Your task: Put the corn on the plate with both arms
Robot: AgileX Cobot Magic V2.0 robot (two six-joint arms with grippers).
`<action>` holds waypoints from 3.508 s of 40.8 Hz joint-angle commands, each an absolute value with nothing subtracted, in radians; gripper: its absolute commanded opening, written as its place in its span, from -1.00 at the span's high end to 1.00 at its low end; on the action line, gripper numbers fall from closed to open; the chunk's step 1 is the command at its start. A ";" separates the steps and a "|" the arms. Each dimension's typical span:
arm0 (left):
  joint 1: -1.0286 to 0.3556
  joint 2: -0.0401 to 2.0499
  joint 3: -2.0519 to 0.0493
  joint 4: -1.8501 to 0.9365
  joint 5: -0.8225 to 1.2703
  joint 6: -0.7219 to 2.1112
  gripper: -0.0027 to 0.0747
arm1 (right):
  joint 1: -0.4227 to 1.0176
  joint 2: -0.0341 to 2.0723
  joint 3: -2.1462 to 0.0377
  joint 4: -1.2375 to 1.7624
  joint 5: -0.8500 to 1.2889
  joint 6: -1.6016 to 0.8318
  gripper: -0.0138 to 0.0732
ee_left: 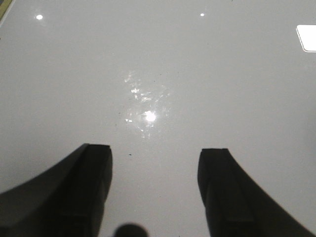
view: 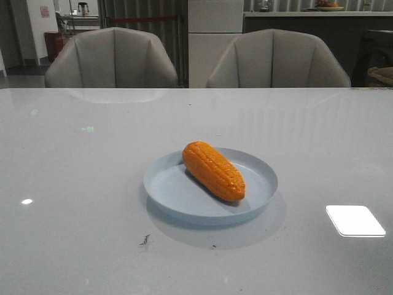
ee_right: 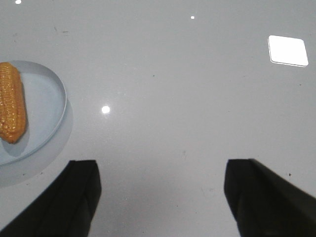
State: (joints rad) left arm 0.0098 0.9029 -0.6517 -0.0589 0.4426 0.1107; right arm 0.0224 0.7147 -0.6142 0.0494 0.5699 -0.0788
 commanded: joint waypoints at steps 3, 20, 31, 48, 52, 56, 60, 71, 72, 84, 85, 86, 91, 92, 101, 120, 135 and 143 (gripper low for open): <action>0.011 0.892 -0.680 -0.069 0.376 0.108 0.20 | 0.016 0.710 -0.639 0.054 0.492 -0.086 -0.75; 0.011 0.892 -0.680 -0.069 0.376 0.108 0.69 | 0.016 0.710 -0.639 0.054 0.492 -0.086 -0.75; 0.009 0.892 -0.680 -0.069 0.376 0.108 0.69 | 0.016 0.710 -0.639 0.054 0.492 -0.086 -0.75; 0.007 0.683 -0.677 -0.060 0.380 0.108 0.69 | 0.016 0.710 -0.639 0.054 0.493 -0.086 -0.75; 0.007 0.601 -0.654 -0.060 0.369 0.108 0.69 | 0.016 0.710 -0.639 0.054 0.493 -0.086 -0.75; -0.005 0.500 -0.600 -0.060 0.343 0.108 0.69 | 0.016 0.710 -0.639 0.054 0.493 -0.086 -0.75; -0.036 0.385 -0.523 -0.060 0.317 0.108 0.69 | 0.016 0.710 -0.639 0.054 0.493 -0.086 -0.75; -0.054 0.206 -0.353 -0.069 0.309 0.108 0.69 | 0.016 0.710 -0.639 0.054 0.493 -0.086 -0.75; -0.054 0.207 -0.340 -0.069 0.301 0.108 0.69 | 0.016 0.710 -0.639 0.054 0.493 -0.086 -0.75; -0.056 0.187 -0.053 -0.069 -0.054 0.108 0.69 | 0.016 0.710 -0.639 0.054 0.493 -0.086 -0.75; -0.056 0.175 -0.038 -0.069 -0.070 0.108 0.69 | 0.016 0.710 -0.639 0.054 0.493 -0.086 -0.75; -0.056 0.156 -0.020 -0.069 -0.083 0.108 0.69 | 0.016 0.710 -0.639 0.054 0.493 -0.086 -0.75; -0.056 0.027 0.047 -0.069 -0.099 0.108 0.69 | 0.016 0.710 -0.639 0.054 0.493 -0.086 -0.75; -0.056 0.002 0.050 -0.069 -0.093 0.108 0.69 | 0.016 0.710 -0.639 0.054 0.493 -0.086 -0.75; -0.056 -0.028 0.048 -0.069 -0.027 0.108 0.69 | 0.016 0.710 -0.638 0.054 0.496 -0.086 -0.75; -0.056 -0.024 0.048 -0.069 -0.024 0.108 0.69 | 0.016 0.710 -0.638 0.054 0.496 -0.086 -0.75; -0.056 -0.024 0.048 -0.069 -0.024 0.108 0.69 | 0.016 0.710 -0.638 0.054 0.496 -0.086 -0.75; -0.056 -0.024 0.048 -0.069 -0.024 0.108 0.69 | 0.017 0.685 -0.633 0.027 0.494 -0.087 -0.75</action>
State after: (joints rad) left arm -0.0506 -0.0066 0.0103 -0.0603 0.0542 0.1125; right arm 0.0224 0.7048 -0.6119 0.0478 0.5684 -0.0788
